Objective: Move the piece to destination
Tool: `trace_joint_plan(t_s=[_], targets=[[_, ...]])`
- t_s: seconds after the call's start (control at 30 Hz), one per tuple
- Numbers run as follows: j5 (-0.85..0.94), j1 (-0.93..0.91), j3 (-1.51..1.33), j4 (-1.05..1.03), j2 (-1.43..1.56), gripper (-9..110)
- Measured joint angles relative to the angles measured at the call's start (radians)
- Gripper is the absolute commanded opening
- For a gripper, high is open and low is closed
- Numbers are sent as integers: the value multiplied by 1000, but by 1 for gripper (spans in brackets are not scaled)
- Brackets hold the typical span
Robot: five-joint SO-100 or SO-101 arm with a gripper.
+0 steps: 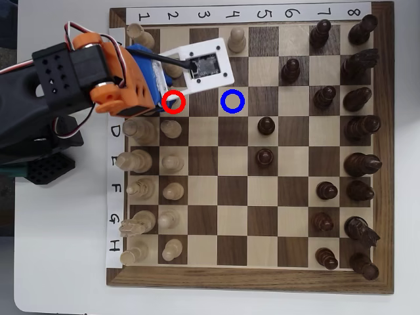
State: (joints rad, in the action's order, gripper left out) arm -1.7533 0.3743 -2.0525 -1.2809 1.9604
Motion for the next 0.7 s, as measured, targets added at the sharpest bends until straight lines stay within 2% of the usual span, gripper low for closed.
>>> trace_joint_plan(t_s=[0.3,0.7], targets=[[0,-5,184,-92,-3,0],[0,-49,497,-183,-149,0]])
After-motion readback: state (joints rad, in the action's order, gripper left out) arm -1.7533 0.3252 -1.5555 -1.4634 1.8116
